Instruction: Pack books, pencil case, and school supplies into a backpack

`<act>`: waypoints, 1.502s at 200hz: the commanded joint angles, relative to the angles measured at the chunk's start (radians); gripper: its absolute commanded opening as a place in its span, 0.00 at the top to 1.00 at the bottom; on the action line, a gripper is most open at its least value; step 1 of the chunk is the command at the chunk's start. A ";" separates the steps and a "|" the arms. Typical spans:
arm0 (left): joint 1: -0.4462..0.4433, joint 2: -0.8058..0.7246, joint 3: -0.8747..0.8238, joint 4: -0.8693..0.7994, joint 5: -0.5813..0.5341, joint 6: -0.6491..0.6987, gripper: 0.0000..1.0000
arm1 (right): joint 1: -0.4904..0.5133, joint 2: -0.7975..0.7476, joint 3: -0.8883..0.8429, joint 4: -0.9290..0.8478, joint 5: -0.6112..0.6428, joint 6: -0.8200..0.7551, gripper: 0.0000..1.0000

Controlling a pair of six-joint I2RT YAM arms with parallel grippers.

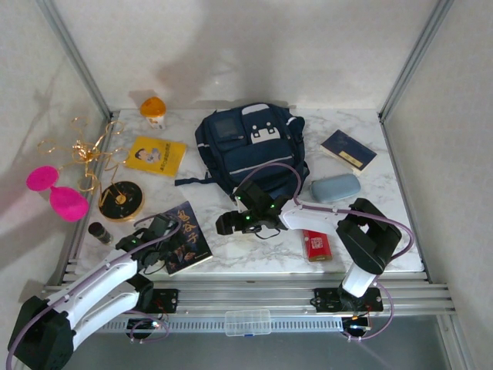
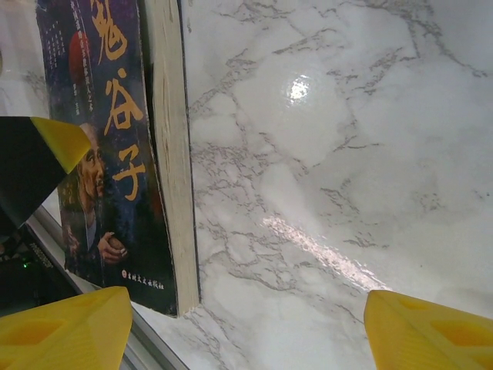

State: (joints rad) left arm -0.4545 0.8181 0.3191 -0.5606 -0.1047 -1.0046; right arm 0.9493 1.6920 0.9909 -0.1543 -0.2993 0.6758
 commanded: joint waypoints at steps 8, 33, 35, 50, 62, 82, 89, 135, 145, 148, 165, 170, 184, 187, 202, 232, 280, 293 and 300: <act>-0.013 -0.007 -0.027 0.163 0.115 -0.180 0.21 | -0.004 -0.039 -0.007 -0.030 0.021 0.013 0.20; -0.063 0.000 -0.012 0.231 0.140 -0.226 0.22 | -0.026 -0.029 0.015 -0.062 0.001 0.029 0.20; -0.068 0.001 -0.012 0.239 0.143 -0.231 0.22 | -0.029 -0.027 0.015 -0.062 -0.003 0.032 0.20; -0.114 0.009 -0.012 0.287 0.147 -0.277 0.23 | -0.041 -0.017 0.019 -0.060 -0.020 0.037 0.20; -0.145 0.012 -0.008 0.310 0.138 -0.297 0.23 | -0.041 0.005 0.043 -0.079 -0.013 0.021 0.19; -0.145 0.012 -0.009 0.261 0.092 -0.286 0.23 | -0.045 0.064 0.096 -0.102 0.001 -0.003 0.20; -0.144 0.009 -0.011 0.246 0.080 -0.281 0.23 | -0.045 0.086 0.115 -0.106 0.015 -0.010 0.19; -0.156 -0.004 -0.049 0.266 0.079 -0.299 0.28 | -0.040 0.159 0.195 -0.129 0.078 -0.060 0.19; -0.157 0.008 -0.058 0.293 0.085 -0.303 0.29 | -0.040 0.190 0.218 -0.142 0.075 -0.065 0.20; -0.158 0.011 -0.059 0.303 0.087 -0.303 0.29 | -0.040 0.199 0.224 -0.145 0.071 -0.068 0.20; -0.158 0.027 -0.067 0.354 0.098 -0.299 0.31 | -0.030 0.230 0.247 -0.142 0.059 -0.070 0.19; -0.159 0.033 -0.070 0.365 0.100 -0.299 0.32 | -0.027 0.236 0.252 -0.137 0.054 -0.070 0.19; -0.159 0.053 -0.077 0.388 0.108 -0.297 0.34 | -0.016 0.253 0.264 -0.126 0.052 -0.070 0.19; -0.159 0.057 -0.077 0.389 0.110 -0.296 0.34 | -0.015 0.257 0.267 -0.125 0.050 -0.069 0.19; -0.159 0.075 -0.075 0.390 0.109 -0.286 0.34 | -0.013 0.284 0.285 -0.129 0.039 -0.065 0.19; -0.159 0.093 -0.068 0.343 0.081 -0.272 0.36 | -0.001 0.278 0.305 -0.130 0.015 -0.067 0.18; -0.161 0.083 -0.095 0.349 0.068 -0.273 0.36 | 0.001 0.228 0.316 -0.128 -0.068 -0.062 0.18; -0.161 0.082 -0.099 0.346 0.066 -0.275 0.37 | 0.002 0.214 0.315 -0.126 -0.082 -0.059 0.18; -0.161 0.081 -0.100 0.341 0.062 -0.275 0.37 | 0.002 0.207 0.316 -0.129 -0.089 -0.060 0.18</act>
State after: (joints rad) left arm -0.6075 0.8867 0.2653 -0.1711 -0.0109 -1.2053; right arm 0.9356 1.9533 1.2758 -0.2836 -0.2848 0.6197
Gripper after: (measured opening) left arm 0.636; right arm 0.822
